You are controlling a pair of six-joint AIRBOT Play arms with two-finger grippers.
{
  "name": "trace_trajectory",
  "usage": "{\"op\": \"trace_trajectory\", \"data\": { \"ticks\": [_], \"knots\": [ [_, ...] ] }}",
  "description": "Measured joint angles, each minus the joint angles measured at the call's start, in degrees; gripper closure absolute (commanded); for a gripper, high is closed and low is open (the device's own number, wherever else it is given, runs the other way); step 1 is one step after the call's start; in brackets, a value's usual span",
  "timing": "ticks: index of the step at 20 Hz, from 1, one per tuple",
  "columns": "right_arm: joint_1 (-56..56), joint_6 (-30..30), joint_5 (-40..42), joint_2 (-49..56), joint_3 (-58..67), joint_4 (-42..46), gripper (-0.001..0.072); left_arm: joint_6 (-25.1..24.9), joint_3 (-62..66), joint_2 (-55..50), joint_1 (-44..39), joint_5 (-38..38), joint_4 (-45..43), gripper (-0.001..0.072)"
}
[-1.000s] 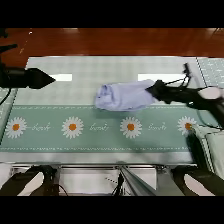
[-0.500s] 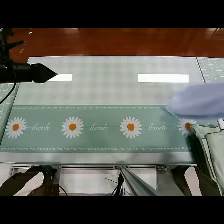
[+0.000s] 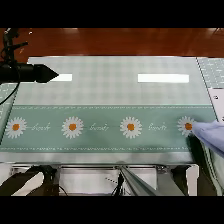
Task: Fold the shirts.
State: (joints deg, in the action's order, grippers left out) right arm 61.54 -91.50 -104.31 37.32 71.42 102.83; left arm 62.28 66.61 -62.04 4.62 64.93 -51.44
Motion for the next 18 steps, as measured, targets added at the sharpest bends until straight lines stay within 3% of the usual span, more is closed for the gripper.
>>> {"op": "trace_trajectory", "data": {
  "ticks": [3,4,6,7,13,14,16,18],
  "knots": [
    [0.79,0.15,-0.52,-0.68,0.07,7.19,0.0678,-0.04,0.0,-0.13,0.0,0.02,0.0,0.0681],
    [0.92,0.15,-0.72,-0.79,0.07,8.66,0.0622,-0.04,0.0,-0.15,0.0,0.02,0.0,0.0681],
    [1.09,0.17,-0.72,-0.96,0.07,10.75,0.029,-0.07,0.0,-0.17,0.0,0.02,0.0,0.0681],
    [1.14,0.26,-0.66,-1.03,0.09,11.52,0.0259,-0.11,0.0,-0.17,0.0,0.02,0.0,0.0681],
    [1.25,-0.5,4.09,-1.07,0.09,12.46,0.0261,-0.17,0.02,-0.15,0.0,0.2,0.0,0.0679],
    [1.25,-1.29,6.6,-1.01,0.09,10.16,0.0262,-0.13,0.13,-0.13,0.0,1.09,0.04,0.0649],
    [1.25,-2.49,12.41,-0.26,0.09,0.35,0.0262,-0.04,0.52,-0.11,0.0,3.21,1.4,0.036],
    [0.33,-2.84,18.49,1.97,0.09,-16.48,0.0262,0.0,0.81,-0.02,-0.04,4.9,4.11,0.0322]
  ]
}}
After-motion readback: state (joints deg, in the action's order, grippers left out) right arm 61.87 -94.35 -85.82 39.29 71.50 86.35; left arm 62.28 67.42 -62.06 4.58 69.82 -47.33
